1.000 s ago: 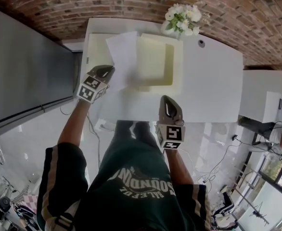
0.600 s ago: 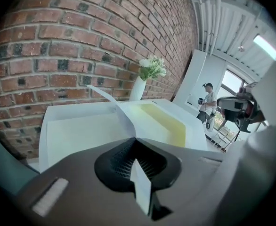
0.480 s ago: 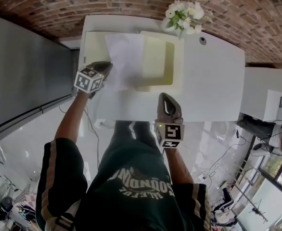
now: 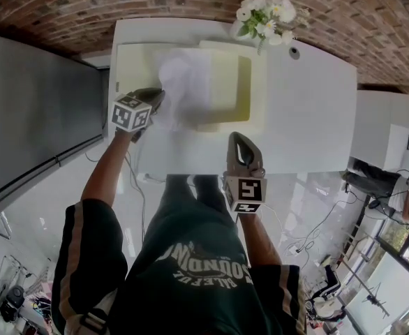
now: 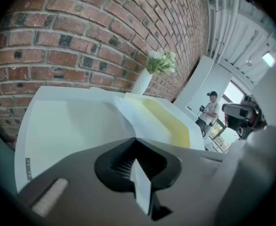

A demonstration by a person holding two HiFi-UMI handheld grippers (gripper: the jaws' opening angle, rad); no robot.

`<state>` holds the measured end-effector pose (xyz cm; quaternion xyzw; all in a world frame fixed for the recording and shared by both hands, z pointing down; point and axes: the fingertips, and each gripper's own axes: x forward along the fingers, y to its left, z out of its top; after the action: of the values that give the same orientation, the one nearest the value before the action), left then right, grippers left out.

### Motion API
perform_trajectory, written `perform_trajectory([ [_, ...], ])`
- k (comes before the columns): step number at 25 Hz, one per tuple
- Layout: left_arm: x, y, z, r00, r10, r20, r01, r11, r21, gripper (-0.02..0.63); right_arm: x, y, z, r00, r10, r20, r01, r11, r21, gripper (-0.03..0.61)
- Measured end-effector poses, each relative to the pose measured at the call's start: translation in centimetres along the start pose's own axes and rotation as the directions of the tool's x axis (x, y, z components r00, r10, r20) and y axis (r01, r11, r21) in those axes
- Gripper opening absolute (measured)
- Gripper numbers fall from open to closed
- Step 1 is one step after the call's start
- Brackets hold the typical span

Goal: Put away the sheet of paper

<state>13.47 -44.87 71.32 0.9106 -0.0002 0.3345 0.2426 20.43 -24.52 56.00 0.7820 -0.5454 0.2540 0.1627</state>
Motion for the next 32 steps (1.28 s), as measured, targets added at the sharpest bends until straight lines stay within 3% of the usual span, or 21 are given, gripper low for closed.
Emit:
perform_trajectory([
  [26, 9.3, -3.7, 1.8, 0.995, -0.09, -0.037, 0.086, 0.991, -0.107, 0.012, 0.6, -4.0, -1.1, 0.999, -0.041, -0.035, 0.042, 0.998, 0.046, 0.0],
  [32, 11.4, -4.4, 1.9, 0.995, -0.086, -0.048, 0.076, 0.982, -0.173, 0.012, 0.3, -5.0, -1.4, 0.997, -0.061, -0.04, 0.063, 0.996, 0.06, 0.0],
])
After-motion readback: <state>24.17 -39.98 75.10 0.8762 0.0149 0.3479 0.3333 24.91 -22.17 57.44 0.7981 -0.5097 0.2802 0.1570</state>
